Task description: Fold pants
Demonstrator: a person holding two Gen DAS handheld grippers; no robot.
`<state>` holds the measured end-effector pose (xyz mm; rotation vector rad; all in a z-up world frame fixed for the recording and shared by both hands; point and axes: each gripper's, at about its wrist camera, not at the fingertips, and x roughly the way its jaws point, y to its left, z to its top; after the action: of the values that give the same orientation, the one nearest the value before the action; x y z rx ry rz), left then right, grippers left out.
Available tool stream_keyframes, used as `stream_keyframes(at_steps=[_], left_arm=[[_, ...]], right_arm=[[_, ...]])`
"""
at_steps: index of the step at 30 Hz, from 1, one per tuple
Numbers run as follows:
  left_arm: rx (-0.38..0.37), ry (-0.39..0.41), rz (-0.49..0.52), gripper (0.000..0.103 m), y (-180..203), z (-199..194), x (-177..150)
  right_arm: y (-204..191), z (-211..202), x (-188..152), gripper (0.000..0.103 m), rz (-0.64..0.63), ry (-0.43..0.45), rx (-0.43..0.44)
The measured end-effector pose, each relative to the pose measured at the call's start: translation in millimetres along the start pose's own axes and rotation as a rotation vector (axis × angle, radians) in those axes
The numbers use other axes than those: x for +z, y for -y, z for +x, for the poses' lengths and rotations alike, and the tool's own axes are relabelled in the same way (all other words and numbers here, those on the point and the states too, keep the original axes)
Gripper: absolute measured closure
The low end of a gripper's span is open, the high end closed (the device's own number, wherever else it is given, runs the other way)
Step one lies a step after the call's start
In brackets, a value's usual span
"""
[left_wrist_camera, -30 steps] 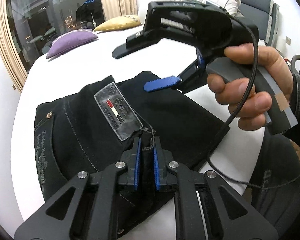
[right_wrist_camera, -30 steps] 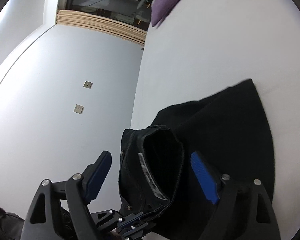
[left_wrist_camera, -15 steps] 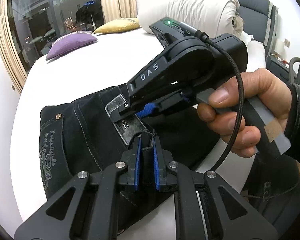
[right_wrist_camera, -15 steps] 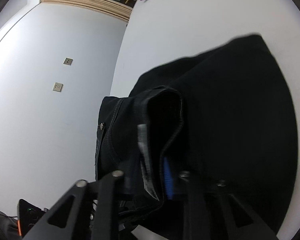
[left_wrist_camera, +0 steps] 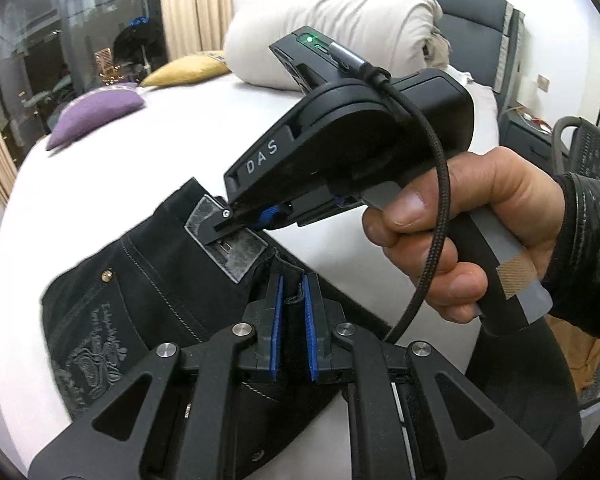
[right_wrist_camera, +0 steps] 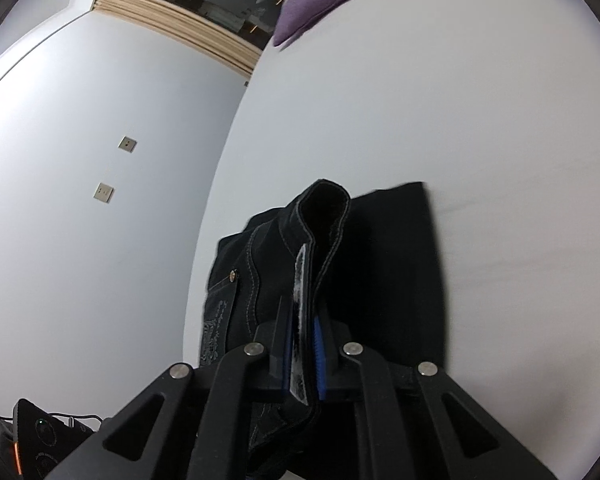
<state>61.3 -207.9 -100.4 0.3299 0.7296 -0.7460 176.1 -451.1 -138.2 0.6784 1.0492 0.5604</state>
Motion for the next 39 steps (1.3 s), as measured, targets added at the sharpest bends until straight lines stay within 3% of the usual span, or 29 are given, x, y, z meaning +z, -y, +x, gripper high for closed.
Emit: stream_keyframes(at_steps=[17,22,24,26,27,29,30,34,36,38,39], left_arm=[[-0.061,-0.034,0.023,0.094,8.4,19.9,-6.2],[-0.140,-0.048,0.008,0.094,7.0,7.7,-8.8],[-0.163,-0.045,0.006,0.094,1.8,-9.3,-10.7],[-0.186,-0.017,-0.036,0.093,-11.7,-32.8,-15.2],[-0.179,-0.012,-0.054,0.093,-18.0,-40.4,-17.2],[-0.139,-0.003,-0.117,0.093,-44.9,-52.8,-22.6],[-0.111,-0.006,-0.151,0.093,-61.6,-53.9,-25.6],[0.008,-0.011,-0.272,0.093,-119.1,-40.2,-27.2],[0.076,-0.040,-0.323,0.093,-143.9,-24.7,-31.8],[0.064,-0.103,-0.363,0.093,-157.4,-8.0,-42.1],[0.063,-0.133,-0.369,0.093,-161.4,-2.4,-49.5]], right_arm=[[31.6,6.4,-20.6,0.092,0.146,0.058,0.028],[48.2,13.1,-27.3,0.082,0.206,0.066,0.106],[42.1,4.1,-27.4,0.071,0.201,0.082,0.088],[37.5,-13.1,-28.8,0.046,0.209,0.139,-0.002],[34.8,-23.6,-30.0,0.043,0.217,0.173,-0.025],[21.5,-36.5,-31.4,0.045,0.193,0.197,-0.019],[8.0,-38.8,-32.4,0.052,0.156,0.195,-0.002],[-43.7,-10.7,-43.3,0.064,0.024,0.111,0.051],[-53.8,14.2,-50.6,0.065,0.003,0.052,0.022],[-50.1,39.9,-57.8,0.065,0.021,-0.013,-0.035],[-45.5,49.1,-62.7,0.077,0.017,-0.025,-0.097]])
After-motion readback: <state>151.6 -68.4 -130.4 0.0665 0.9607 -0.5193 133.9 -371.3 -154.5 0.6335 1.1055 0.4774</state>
